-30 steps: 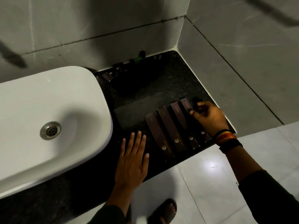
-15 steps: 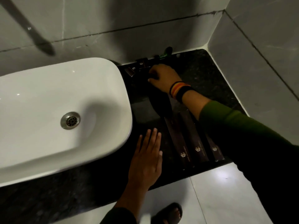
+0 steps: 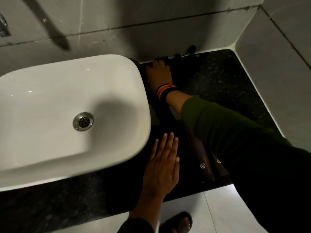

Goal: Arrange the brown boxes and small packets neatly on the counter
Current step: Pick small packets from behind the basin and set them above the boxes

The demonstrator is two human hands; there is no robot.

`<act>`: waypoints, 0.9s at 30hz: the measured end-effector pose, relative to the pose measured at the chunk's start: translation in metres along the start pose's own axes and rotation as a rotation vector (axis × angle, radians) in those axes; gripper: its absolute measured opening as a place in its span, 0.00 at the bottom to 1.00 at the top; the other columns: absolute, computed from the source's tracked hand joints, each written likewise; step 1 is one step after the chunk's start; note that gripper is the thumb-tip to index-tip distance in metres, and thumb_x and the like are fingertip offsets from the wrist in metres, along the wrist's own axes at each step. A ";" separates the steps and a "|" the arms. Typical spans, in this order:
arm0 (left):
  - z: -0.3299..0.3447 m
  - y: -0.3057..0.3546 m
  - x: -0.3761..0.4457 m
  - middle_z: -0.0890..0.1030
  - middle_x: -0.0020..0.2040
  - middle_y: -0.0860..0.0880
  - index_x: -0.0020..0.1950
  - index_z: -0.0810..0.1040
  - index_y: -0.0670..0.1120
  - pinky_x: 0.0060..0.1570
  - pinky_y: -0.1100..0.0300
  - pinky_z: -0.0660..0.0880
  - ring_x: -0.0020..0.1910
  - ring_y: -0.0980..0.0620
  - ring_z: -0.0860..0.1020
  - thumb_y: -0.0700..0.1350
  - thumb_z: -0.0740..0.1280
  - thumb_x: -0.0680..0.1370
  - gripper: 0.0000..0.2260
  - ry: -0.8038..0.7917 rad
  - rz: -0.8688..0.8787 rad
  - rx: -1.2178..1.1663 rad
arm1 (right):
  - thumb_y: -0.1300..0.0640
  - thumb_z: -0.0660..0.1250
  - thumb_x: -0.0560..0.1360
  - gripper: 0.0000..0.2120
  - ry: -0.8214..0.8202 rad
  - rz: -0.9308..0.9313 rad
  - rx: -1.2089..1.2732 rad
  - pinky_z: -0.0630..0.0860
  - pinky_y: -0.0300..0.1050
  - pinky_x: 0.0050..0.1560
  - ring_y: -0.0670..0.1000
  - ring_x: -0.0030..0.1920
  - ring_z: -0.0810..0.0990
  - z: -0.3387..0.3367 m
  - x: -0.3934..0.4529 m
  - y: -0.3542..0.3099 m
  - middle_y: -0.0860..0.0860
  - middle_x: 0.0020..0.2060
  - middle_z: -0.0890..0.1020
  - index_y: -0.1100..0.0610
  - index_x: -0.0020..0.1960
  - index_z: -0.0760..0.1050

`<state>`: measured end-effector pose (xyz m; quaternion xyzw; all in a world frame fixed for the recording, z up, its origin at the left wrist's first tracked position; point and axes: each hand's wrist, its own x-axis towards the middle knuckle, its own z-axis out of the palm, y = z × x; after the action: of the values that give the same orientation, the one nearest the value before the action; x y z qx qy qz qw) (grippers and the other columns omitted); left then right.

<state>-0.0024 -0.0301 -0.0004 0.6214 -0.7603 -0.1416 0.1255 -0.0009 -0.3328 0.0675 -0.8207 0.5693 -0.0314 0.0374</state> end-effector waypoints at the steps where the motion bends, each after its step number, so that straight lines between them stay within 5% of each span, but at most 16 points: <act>1: 0.000 0.000 0.000 0.56 0.89 0.46 0.88 0.58 0.44 0.85 0.42 0.53 0.88 0.47 0.50 0.50 0.50 0.88 0.28 0.000 0.001 -0.004 | 0.59 0.59 0.78 0.17 0.002 0.003 0.025 0.69 0.58 0.65 0.65 0.68 0.69 0.000 0.001 0.002 0.63 0.67 0.73 0.59 0.65 0.74; 5: 0.000 0.001 -0.001 0.56 0.89 0.46 0.88 0.58 0.44 0.85 0.43 0.51 0.88 0.47 0.51 0.50 0.51 0.88 0.28 0.006 0.002 0.002 | 0.64 0.61 0.76 0.16 -0.044 -0.034 0.104 0.73 0.58 0.63 0.68 0.65 0.73 -0.002 -0.001 0.018 0.66 0.63 0.75 0.63 0.63 0.73; 12: 0.002 -0.001 0.001 0.56 0.89 0.45 0.88 0.57 0.44 0.85 0.41 0.55 0.88 0.46 0.51 0.51 0.50 0.88 0.28 -0.020 -0.006 -0.004 | 0.50 0.76 0.66 0.31 -0.177 0.071 0.440 0.77 0.52 0.59 0.61 0.59 0.80 -0.030 -0.050 0.081 0.59 0.58 0.81 0.59 0.65 0.70; 18: 0.005 -0.003 0.001 0.58 0.88 0.44 0.87 0.60 0.43 0.85 0.42 0.53 0.88 0.45 0.52 0.49 0.53 0.87 0.27 0.021 0.018 -0.006 | 0.62 0.77 0.64 0.41 -0.359 -0.078 0.456 0.77 0.47 0.61 0.51 0.60 0.80 -0.047 -0.128 0.125 0.51 0.63 0.80 0.51 0.74 0.65; 24: 0.005 -0.003 0.000 0.58 0.88 0.44 0.87 0.59 0.44 0.85 0.44 0.49 0.88 0.45 0.52 0.50 0.53 0.88 0.27 0.025 0.014 0.000 | 0.61 0.76 0.66 0.42 -0.395 -0.113 0.439 0.74 0.49 0.66 0.53 0.65 0.78 -0.039 -0.144 0.130 0.52 0.65 0.78 0.49 0.75 0.62; 27: 0.004 -0.003 0.000 0.58 0.88 0.45 0.87 0.59 0.44 0.86 0.46 0.46 0.88 0.45 0.53 0.50 0.52 0.88 0.27 0.031 0.009 -0.006 | 0.62 0.77 0.66 0.43 -0.376 -0.095 0.468 0.73 0.42 0.64 0.51 0.65 0.77 -0.044 -0.140 0.136 0.51 0.67 0.77 0.50 0.76 0.62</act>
<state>-0.0015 -0.0303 -0.0053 0.6196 -0.7607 -0.1338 0.1398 -0.1805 -0.2502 0.0968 -0.8069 0.4904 -0.0108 0.3289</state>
